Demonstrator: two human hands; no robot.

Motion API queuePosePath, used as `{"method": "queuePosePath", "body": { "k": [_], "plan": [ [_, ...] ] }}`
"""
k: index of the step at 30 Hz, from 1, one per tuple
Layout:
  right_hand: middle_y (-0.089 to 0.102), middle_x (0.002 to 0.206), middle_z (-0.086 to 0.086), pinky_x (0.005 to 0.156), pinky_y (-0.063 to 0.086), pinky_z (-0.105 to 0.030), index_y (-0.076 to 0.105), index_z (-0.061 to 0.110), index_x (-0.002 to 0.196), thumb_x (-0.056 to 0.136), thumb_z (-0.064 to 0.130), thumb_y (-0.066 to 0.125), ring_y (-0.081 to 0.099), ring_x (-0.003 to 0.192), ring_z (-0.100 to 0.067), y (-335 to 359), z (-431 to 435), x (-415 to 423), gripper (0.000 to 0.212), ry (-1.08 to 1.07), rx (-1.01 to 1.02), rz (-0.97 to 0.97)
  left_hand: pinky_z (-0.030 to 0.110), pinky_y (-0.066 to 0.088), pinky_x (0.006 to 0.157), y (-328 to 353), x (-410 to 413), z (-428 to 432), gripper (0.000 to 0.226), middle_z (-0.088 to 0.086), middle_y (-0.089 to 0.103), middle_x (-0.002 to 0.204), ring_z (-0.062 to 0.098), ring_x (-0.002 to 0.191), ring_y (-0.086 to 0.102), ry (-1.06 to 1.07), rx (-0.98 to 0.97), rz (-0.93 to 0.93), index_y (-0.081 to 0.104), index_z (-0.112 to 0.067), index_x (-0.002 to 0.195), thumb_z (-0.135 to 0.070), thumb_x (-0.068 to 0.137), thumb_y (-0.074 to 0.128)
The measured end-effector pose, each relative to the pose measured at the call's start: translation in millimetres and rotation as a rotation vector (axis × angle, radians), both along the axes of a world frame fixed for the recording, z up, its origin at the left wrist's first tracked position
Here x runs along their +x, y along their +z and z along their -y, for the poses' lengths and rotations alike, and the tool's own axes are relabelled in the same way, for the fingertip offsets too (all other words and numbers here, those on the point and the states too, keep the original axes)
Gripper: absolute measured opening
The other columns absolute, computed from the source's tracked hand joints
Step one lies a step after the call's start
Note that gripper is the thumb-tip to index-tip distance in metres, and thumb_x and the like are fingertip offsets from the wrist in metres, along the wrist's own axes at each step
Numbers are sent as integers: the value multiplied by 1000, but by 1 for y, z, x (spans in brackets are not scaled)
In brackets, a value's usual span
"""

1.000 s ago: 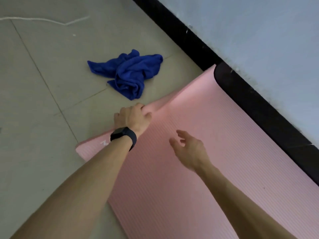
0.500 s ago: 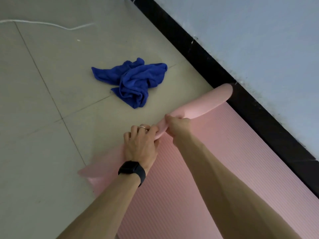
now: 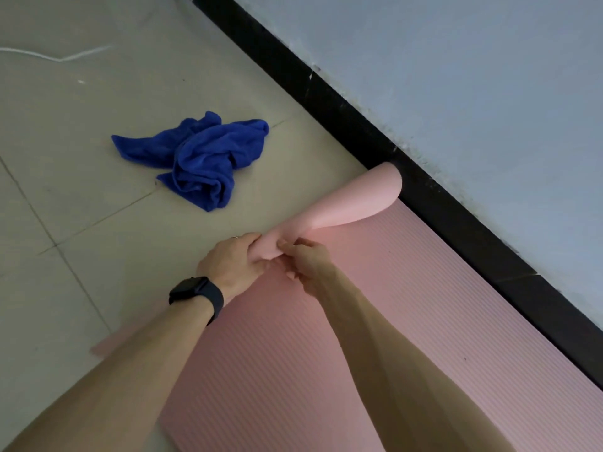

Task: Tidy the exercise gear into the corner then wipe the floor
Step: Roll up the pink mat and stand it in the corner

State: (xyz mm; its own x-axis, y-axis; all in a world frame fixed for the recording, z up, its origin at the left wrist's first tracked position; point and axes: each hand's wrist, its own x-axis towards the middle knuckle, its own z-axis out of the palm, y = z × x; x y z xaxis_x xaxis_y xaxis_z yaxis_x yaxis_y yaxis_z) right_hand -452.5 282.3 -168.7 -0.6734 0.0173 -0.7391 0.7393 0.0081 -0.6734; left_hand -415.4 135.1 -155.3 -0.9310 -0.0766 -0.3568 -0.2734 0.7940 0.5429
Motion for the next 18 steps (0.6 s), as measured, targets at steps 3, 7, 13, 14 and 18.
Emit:
{"method": "queuePosePath", "body": {
  "k": [3,7,13,14,18],
  "plan": [
    [67,82,-9,61,58,-36,64,8,93,81,34,81,65,63,-18,4,-4,-1,33,176,358,-71,38,56,68,-2,6,-6,34,-2,68,98,23,83,64,18,-94,-79,62,-32,123,-36,90,66],
    [40,131,-8,89,50,-42,39,14,132,75,49,81,49,112,-31,15,-9,9,79,375,985,-387,38,54,66,-10,17,-20,37,1,69,100,28,85,64,-40,-235,-208,62,-30,127,-27,90,66],
    [19,166,1,123,16,-51,31,33,154,103,37,49,3,154,-25,-3,-35,22,54,968,1140,-836,42,51,79,-19,44,-29,57,3,66,125,30,100,63,-153,-376,-289,58,-17,135,-34,83,75],
    [25,164,1,123,19,-49,35,31,153,103,37,49,7,154,-24,-8,-42,24,52,938,1078,-827,42,52,81,-15,46,-30,57,2,65,127,30,102,62,-164,-348,-289,57,-18,135,-38,84,72],
    [46,153,-6,114,38,-50,54,26,142,98,37,60,33,148,-27,-19,-60,39,47,808,1032,-904,40,51,92,7,34,-23,52,-4,57,136,23,120,53,-52,-106,-159,50,-27,141,-46,92,55]
  ]
}}
